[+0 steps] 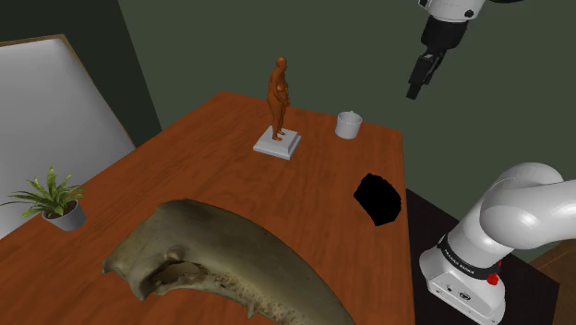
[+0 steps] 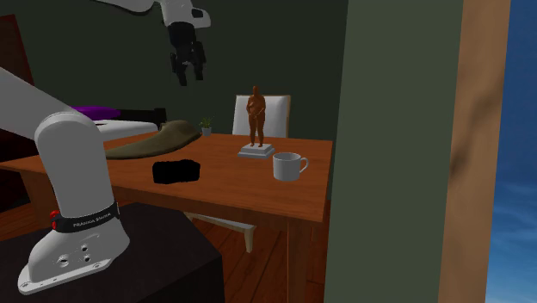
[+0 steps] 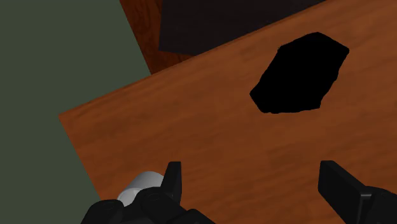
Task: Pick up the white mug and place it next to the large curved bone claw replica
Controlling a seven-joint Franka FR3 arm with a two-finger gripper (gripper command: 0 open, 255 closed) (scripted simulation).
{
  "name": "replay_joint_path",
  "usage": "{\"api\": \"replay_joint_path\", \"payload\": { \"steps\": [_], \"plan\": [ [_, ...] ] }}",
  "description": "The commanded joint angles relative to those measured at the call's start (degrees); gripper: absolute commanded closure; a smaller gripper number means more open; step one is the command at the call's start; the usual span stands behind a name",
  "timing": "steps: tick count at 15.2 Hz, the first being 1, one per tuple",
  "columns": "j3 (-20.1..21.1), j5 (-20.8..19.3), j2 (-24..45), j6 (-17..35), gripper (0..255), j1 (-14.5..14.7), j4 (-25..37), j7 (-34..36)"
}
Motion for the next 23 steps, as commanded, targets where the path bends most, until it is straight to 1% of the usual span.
{"api": "replay_joint_path", "payload": {
  "steps": [1, 7, 12, 17, 23],
  "plan": [
    [0.0, 0.0, 0.0, 0.0, 0, 0.0, 0.0, 0.0],
    [-2.9, -0.8, 8.1, 11.1, 0, -1.1, -2.7, -0.7],
    [-5.1, -1.1, 16.6, 19.9, 0, -1.9, -2.7, -1.5],
    [-7.2, -0.6, 26.2, 27.7, 0, -2.5, -0.8, -2.5],
    [-9.4, 1.4, 38.7, 35.5, 0, -3.1, 4.1, -4.5]
  ]
}}
